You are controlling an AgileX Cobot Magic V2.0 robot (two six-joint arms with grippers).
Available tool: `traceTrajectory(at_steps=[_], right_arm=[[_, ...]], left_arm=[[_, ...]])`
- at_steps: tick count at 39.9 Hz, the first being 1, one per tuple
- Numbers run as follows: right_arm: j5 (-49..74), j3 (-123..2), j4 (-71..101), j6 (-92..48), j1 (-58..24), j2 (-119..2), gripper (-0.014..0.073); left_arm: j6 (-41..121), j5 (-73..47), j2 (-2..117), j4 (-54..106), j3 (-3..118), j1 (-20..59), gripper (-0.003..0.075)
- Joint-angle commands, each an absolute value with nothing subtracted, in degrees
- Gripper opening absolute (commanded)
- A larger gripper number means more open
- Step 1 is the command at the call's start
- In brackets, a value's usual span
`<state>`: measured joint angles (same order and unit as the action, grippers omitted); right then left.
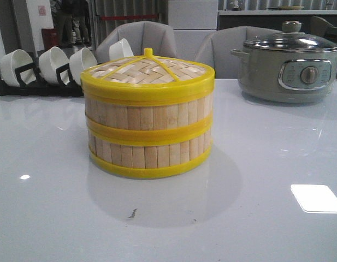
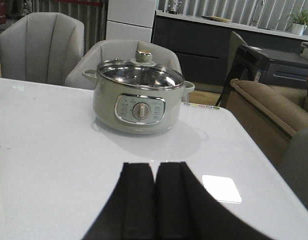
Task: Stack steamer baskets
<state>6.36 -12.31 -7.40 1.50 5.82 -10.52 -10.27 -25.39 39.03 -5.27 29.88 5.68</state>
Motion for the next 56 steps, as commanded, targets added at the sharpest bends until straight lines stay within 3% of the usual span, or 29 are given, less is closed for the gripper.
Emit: traceTrajectory(at_steps=[1,20,34,49,56], right_arm=[[0.8,-14.1,-8.0,1.4,6.1,-11.0,0.0073],[0.8,-14.1,-8.0,1.4,6.1,-11.0,0.0073],[0.8,-14.1,-8.0,1.4,6.1,-11.0,0.0073],[0.8,-14.1,-8.0,1.4,6.1,-11.0,0.0073],[0.8,-14.1,-8.0,1.4,6.1,-11.0,0.0073]], left_arm=[[-10.5,-20.9,38.8,-5.0,31.5,5.6,0.0083],[-10.5,-20.6,38.4,-5.2,31.5,5.6,0.0083],[-10.5,-18.8,28.7,-4.5,31.0,5.6,0.0084],[-10.5,3.3,12.0,-3.9,11.4,5.6,0.0083],[-10.5,6.2,5.0,-3.4,4.2,5.6,0.0084]])
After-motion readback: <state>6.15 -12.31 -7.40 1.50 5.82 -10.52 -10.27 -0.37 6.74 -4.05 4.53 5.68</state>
